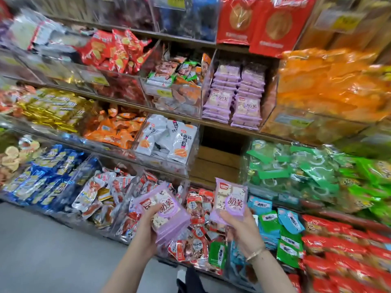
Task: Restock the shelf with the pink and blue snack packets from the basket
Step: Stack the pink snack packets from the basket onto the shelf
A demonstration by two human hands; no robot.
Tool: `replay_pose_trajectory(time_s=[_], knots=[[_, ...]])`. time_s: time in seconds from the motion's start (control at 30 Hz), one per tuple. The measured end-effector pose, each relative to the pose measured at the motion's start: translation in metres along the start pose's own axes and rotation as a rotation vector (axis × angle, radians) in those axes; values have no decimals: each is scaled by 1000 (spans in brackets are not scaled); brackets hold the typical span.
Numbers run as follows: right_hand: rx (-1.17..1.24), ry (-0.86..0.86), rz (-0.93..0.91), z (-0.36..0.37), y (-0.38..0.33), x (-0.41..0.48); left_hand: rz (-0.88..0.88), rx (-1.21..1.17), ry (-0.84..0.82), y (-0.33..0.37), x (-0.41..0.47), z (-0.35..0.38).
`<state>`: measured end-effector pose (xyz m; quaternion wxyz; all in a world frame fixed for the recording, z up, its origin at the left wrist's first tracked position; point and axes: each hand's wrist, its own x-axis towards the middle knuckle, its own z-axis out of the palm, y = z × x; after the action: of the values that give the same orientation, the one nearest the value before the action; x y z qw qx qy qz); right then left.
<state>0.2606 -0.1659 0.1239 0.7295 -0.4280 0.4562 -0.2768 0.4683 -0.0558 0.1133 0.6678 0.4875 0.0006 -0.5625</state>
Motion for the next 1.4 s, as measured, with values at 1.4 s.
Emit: replay_pose_trajectory(time_s=[1.4], knots=[[-385,449,-404,66,-311,284,-48,161,-177,172,187,64]])
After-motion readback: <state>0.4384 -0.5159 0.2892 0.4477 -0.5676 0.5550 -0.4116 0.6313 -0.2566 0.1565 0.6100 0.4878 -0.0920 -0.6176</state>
